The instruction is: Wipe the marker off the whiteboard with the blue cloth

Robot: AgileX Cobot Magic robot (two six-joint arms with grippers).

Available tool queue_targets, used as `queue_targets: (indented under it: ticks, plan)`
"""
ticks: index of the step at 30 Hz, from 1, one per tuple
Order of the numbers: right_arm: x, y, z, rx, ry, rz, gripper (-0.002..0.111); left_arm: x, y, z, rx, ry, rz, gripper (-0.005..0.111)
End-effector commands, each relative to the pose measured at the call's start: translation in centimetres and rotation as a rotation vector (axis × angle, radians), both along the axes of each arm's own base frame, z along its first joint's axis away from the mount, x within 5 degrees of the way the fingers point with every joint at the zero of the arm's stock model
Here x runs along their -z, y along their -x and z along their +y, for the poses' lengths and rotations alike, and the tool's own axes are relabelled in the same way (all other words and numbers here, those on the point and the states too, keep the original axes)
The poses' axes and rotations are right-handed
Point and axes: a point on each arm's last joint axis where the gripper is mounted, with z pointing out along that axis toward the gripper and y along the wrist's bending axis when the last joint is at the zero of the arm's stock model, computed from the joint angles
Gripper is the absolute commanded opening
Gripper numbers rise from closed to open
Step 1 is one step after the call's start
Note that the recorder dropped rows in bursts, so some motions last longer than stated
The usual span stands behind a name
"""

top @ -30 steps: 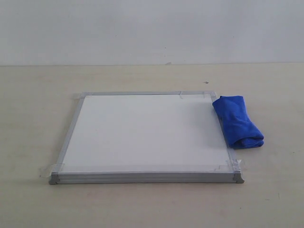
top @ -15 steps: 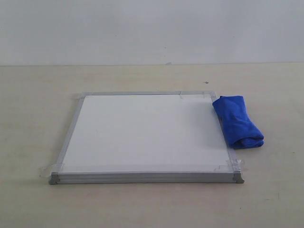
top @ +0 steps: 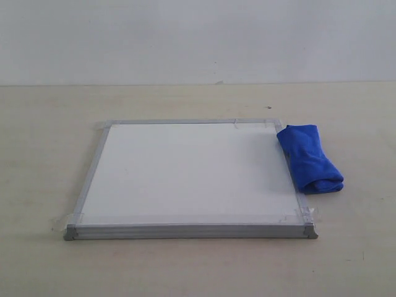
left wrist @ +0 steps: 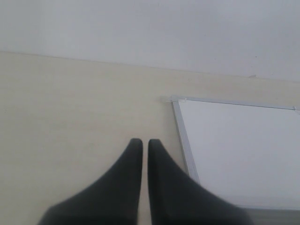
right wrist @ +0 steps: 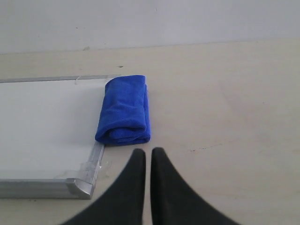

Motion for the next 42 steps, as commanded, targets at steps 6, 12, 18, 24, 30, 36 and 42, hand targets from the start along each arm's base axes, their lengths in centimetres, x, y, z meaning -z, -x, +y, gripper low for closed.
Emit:
queue_targets:
  ticks: [6, 12, 18, 24, 30, 36, 42]
  plan:
    - [0.12, 0.03, -0.04, 0.004, 0.011, 0.001, 0.000, 0.14, 0.02, -0.04, 0.005, 0.003, 0.004, 0.004]
    - [0.12, 0.02, 0.11, -0.028, 0.022, 0.001, 0.000, 0.14, 0.02, -0.04, 0.005, 0.003, 0.004, 0.004]
    - [0.12, 0.02, 0.11, -0.025, 0.018, 0.001, 0.000, 0.14, 0.02, -0.04, 0.005, 0.003, 0.004, 0.004]
    - [0.12, 0.02, 0.13, -0.023, 0.003, 0.001, 0.000, 0.14, 0.02, -0.04, 0.005, 0.003, 0.004, 0.004]
    - [0.12, 0.02, 0.13, -0.023, 0.003, 0.001, 0.000, 0.14, 0.02, -0.04, 0.005, 0.003, 0.004, 0.004]
    - [0.12, 0.02, 0.13, -0.023, 0.003, 0.001, 0.000, 0.14, 0.02, -0.04, 0.005, 0.003, 0.004, 0.004]
    - [0.12, 0.02, 0.13, -0.023, 0.003, 0.001, 0.000, 0.14, 0.02, -0.04, 0.005, 0.003, 0.004, 0.004]
